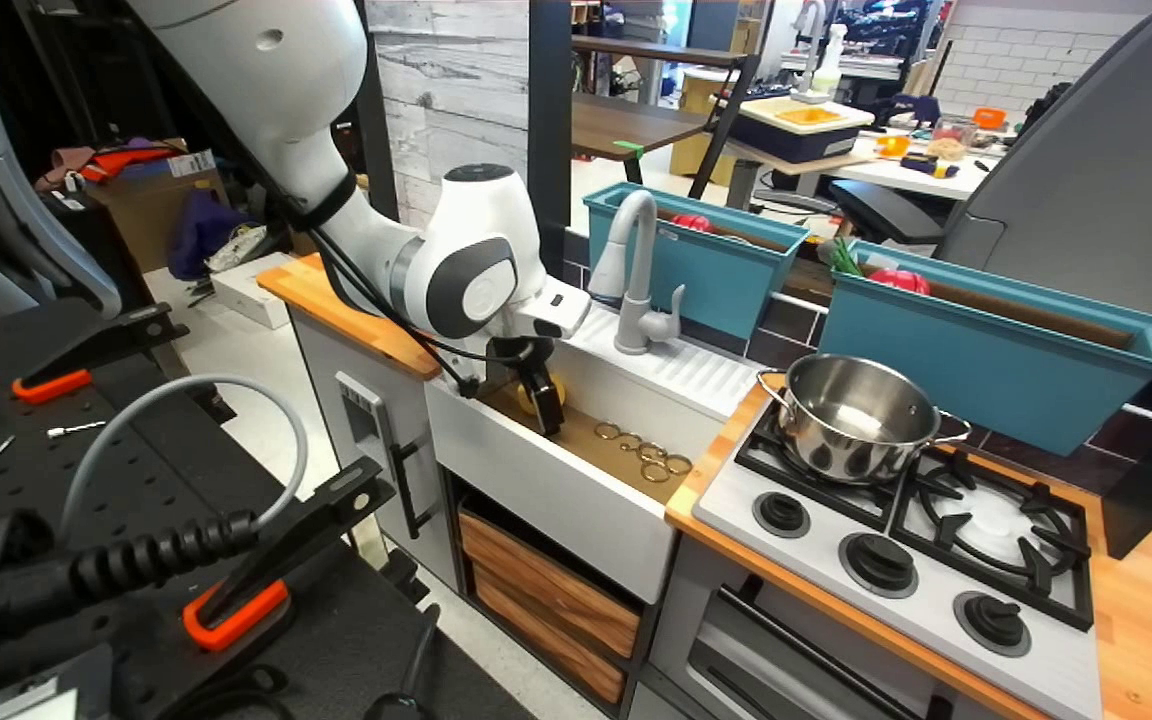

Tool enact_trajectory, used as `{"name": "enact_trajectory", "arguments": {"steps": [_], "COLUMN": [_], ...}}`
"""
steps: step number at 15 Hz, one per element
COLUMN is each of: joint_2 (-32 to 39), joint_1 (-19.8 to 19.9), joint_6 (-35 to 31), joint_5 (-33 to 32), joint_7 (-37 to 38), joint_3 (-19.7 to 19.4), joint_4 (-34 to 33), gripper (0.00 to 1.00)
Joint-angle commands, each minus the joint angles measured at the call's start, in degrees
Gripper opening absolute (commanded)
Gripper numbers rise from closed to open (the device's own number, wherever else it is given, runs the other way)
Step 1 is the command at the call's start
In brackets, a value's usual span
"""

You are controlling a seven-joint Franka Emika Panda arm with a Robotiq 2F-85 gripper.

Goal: Remove the orange plushy from the sink and put it on the counter

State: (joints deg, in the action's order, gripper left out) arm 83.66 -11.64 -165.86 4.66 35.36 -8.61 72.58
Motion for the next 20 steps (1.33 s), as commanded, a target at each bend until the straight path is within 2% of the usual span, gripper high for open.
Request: {"name": "enact_trajectory", "arguments": {"steps": [1, 6, 10, 15, 20], "joint_2": [6.82, 5.15, 3.75, 0.49, -6.04], "joint_1": [-0.73, -2.75, -2.99, -2.93, -4.06], "joint_6": [1.11, -2.8, -4.36, -8.1, -15.38], "joint_5": [-0.02, 1.49, 1.99, 0.5, 0.46], "joint_7": [1.56, -2.46, -3.9, -2.78, -2.13], "joint_3": [-1.41, -1.56, -1.14, -0.52, -0.8], "joint_4": [-11.03, -8.04, -5.11, 1.1, 13.07], "gripper": [0.68, 0.28, 0.02, 0.0, 0.0]}}
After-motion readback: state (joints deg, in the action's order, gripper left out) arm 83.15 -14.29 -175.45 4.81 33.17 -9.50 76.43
